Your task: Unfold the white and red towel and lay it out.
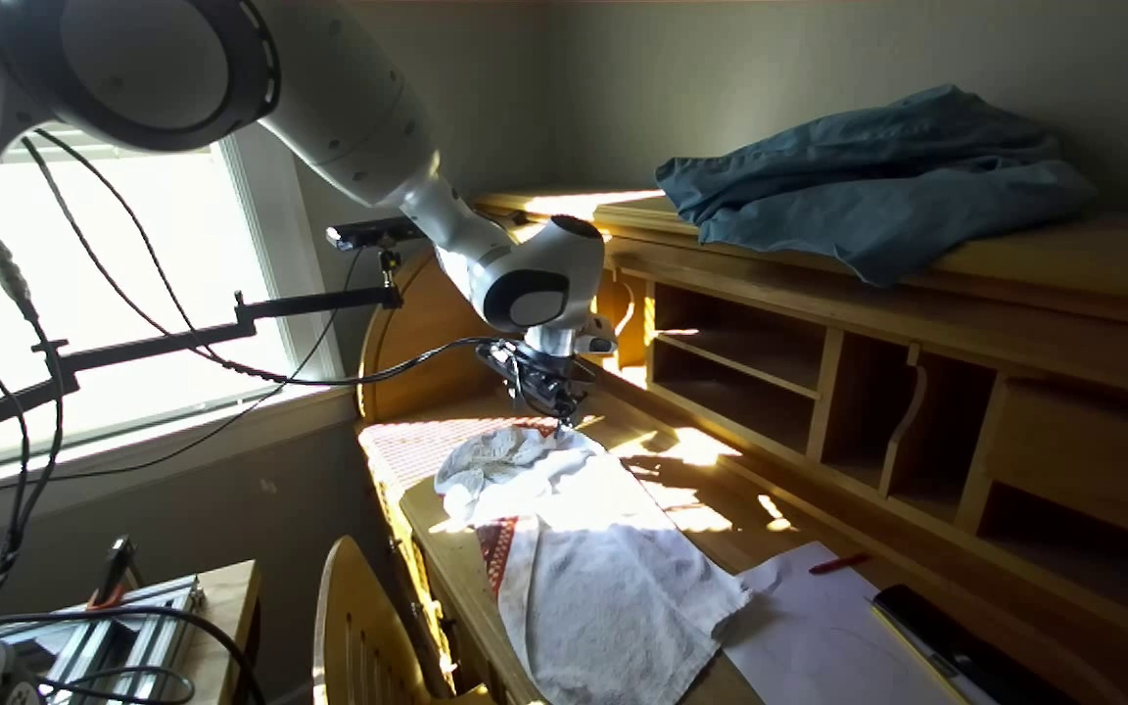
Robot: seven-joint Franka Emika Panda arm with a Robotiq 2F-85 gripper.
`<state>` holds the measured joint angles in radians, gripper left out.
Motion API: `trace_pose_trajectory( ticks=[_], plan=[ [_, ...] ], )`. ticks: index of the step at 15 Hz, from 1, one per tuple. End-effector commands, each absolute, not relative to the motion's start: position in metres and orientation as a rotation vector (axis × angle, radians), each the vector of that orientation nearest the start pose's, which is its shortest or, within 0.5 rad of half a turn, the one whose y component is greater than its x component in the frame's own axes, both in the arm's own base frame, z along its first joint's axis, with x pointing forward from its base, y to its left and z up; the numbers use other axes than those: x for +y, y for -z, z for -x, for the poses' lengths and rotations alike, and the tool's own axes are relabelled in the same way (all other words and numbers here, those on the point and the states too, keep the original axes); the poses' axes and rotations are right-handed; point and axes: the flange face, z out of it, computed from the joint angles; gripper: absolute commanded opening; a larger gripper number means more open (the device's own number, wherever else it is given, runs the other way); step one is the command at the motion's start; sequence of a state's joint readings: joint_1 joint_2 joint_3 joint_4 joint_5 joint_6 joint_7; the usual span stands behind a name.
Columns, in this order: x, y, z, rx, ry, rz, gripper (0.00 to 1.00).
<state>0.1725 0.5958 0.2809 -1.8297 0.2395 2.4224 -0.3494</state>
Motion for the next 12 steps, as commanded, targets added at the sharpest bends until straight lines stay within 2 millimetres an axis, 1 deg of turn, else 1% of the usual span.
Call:
trace_pose_trajectory(
  ticks=[1,3,7,9,12],
  plan=[
    [0.245,-0.222,-0.571,-0.717,0.039,2.785,1.00],
    [0.232,-0.222,-0.561,-0.700,0.030,2.797,1.00],
    [0.220,-0.223,-0.535,-0.739,-0.066,2.780,1.00],
    [0.218,-0.225,-0.522,-0.757,-0.119,2.761,1.00],
    [0.223,-0.228,-0.507,-0.790,-0.170,2.682,1.00]
  ],
)
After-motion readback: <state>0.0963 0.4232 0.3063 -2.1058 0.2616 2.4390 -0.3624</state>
